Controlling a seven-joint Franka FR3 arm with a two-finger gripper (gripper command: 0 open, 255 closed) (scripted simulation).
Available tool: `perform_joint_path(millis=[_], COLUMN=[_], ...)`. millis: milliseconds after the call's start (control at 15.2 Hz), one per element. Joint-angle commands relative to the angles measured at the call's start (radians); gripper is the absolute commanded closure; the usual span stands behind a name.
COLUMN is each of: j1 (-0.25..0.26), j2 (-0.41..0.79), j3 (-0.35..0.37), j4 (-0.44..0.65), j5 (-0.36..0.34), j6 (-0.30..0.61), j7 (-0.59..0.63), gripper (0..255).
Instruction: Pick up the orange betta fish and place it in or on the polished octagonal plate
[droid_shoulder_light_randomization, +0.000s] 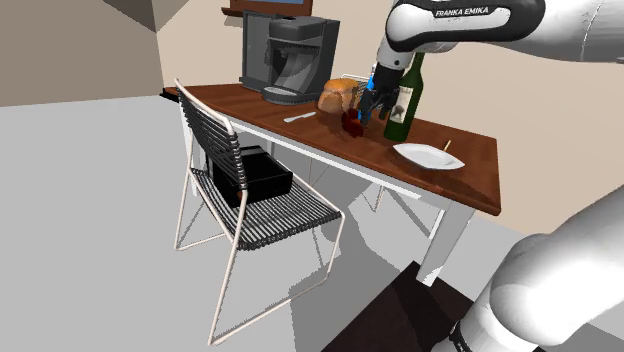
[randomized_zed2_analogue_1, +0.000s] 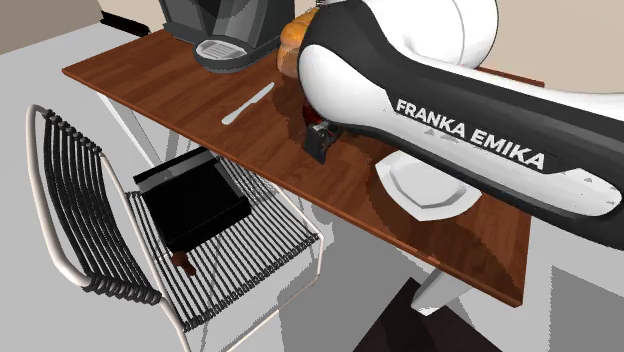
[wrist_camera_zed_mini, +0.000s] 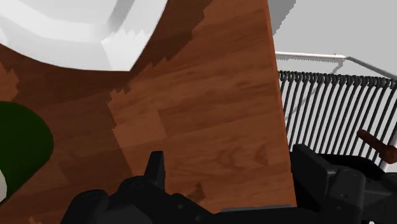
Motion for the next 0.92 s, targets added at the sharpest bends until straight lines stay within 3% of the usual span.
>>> perform_joint_path(millis=[0,462,858], j1=[-0.004,-0.035,-0.038], j2=[0.074,0.348,0.359], j3=[-0.014,-0.062,-0.064], j4=[0.068,0.354,0.3], j5=[0.006,0.051,0.053], j6=[0.01,0.007,0.072], j7=[-0.01,-0.06,-0.061], gripper=[0,0,0])
